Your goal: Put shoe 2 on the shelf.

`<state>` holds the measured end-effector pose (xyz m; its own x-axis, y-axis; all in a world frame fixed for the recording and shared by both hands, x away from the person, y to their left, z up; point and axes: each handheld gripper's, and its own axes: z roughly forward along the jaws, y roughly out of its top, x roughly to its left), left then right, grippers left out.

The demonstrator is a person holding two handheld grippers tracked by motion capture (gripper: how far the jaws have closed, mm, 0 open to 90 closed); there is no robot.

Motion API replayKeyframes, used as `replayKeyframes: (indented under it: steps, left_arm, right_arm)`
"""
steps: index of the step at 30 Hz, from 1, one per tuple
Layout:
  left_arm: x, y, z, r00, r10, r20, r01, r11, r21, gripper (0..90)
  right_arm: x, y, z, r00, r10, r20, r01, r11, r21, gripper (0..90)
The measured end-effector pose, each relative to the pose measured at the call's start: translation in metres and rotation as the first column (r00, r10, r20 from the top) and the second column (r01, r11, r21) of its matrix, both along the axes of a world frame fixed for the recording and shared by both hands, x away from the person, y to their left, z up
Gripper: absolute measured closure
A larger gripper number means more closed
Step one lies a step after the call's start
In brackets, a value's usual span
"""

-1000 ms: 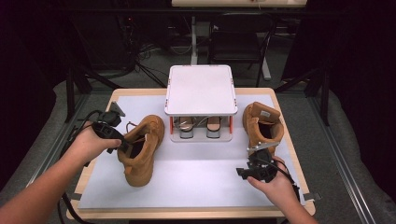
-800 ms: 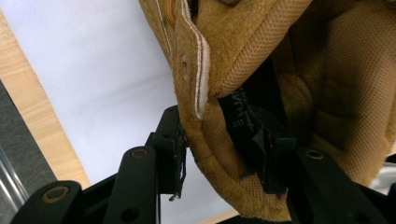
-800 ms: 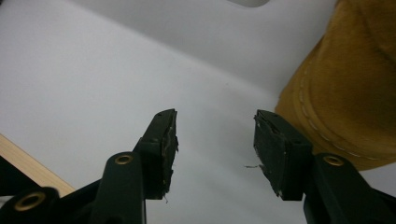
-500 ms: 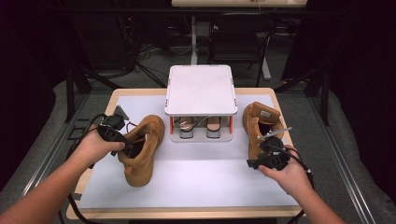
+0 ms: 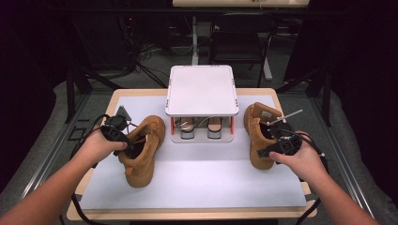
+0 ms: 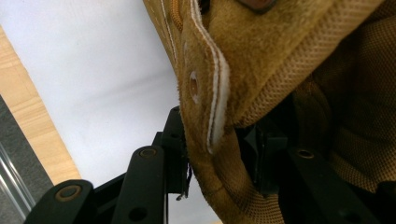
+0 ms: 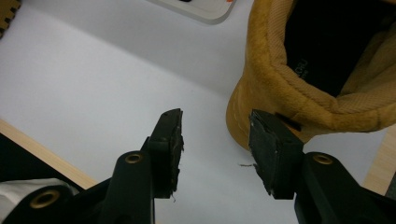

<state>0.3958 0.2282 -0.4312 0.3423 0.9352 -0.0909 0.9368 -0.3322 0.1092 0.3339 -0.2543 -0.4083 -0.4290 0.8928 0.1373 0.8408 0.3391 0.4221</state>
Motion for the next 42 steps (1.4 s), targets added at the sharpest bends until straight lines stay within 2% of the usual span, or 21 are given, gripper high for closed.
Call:
replayKeyframes:
  steps: [1,3,5,14,20,23,24,29,34,42]
  left_arm:
    - [0.0,0.0,0.0,1.0,0.001,0.001,-0.001,1.0,0.002,64.9]
    - [0.0,-0.001,-0.001,1.0,0.002,0.001,-0.002,1.0,0.007,65.0]
    - [0.0,-0.002,-0.002,1.0,-0.001,0.0,0.001,0.9999,0.016,65.1]
    - [0.001,-0.002,-0.009,0.9999,-0.009,0.005,0.009,0.9997,0.021,65.9]
    - [0.001,-0.005,-0.016,0.9997,-0.026,0.005,0.025,0.9989,0.039,66.6]
    - [0.002,-0.005,-0.019,0.9995,-0.033,0.0,0.033,0.9986,0.041,67.6]
    - [0.002,-0.005,-0.021,0.9994,-0.035,-0.005,0.035,0.9985,0.042,67.8]
    - [0.003,-0.004,-0.022,0.9995,-0.03,-0.007,0.03,0.9991,0.031,67.9]
    - [0.003,-0.005,-0.023,0.9994,-0.031,-0.012,0.032,0.9989,0.036,67.9]
    - [0.004,-0.006,-0.025,0.9993,-0.033,-0.014,0.034,0.9984,0.045,68.6]
  right_arm:
    - [0.0,0.0,0.002,1.0,-0.003,-0.001,0.003,1.0,0.015,54.6]
    - [0.001,-0.001,0.004,1.0,-0.006,0.003,0.006,1.0,0.001,54.5]
    - [0.001,-0.001,0.005,0.9999,-0.014,0.003,0.014,1.0,0.014,54.5]
    - [0.007,-0.001,0.019,0.9999,-0.013,0.01,0.013,1.0,-0.017,54.3]
    - [0.018,-0.003,0.024,0.9996,-0.029,0.0,0.029,0.999,-0.042,54.1]
    - [0.024,-0.003,0.026,0.9988,-0.047,-0.009,0.047,0.998,-0.037,54.1]
    - [0.026,-0.004,0.027,0.999,-0.04,-0.018,0.039,0.998,-0.055,54.0]
    - [0.035,-0.001,0.03,0.9984,-0.051,-0.025,0.048,0.996,-0.081,53.4]
    - [0.043,0.005,0.029,0.9975,-0.054,-0.045,0.05,0.994,-0.097,52.8]
    - [0.053,0.015,0.018,0.9942,-0.056,-0.091,0.043,0.989,-0.145,52.8]
